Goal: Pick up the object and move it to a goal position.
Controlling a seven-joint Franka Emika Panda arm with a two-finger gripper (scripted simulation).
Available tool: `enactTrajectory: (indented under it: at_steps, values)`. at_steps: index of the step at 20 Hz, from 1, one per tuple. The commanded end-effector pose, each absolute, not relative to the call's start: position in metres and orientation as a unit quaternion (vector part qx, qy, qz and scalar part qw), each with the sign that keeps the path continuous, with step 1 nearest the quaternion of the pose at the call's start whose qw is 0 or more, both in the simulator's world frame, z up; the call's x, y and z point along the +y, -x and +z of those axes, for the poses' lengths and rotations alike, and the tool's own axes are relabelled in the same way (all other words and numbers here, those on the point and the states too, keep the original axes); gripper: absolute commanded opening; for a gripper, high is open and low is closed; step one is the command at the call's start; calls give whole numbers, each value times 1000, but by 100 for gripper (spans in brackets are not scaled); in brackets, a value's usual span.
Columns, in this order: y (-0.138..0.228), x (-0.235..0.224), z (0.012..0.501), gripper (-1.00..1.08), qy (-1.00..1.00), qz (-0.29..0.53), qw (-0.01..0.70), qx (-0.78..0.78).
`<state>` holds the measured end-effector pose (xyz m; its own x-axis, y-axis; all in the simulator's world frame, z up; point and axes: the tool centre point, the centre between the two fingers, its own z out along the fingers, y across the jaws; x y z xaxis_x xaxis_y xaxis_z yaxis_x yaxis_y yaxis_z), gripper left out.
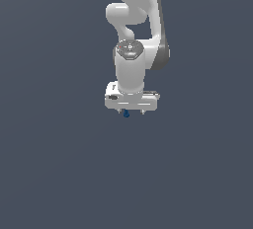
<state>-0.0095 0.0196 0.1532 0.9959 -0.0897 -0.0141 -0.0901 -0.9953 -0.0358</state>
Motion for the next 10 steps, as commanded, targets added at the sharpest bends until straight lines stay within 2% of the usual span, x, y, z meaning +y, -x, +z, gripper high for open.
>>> enactTrajectory:
  at_steps: [1, 10]
  values:
    - [15, 18, 147, 100, 998, 6, 17, 60]
    - [51, 9, 116, 100, 988, 4, 7, 152]
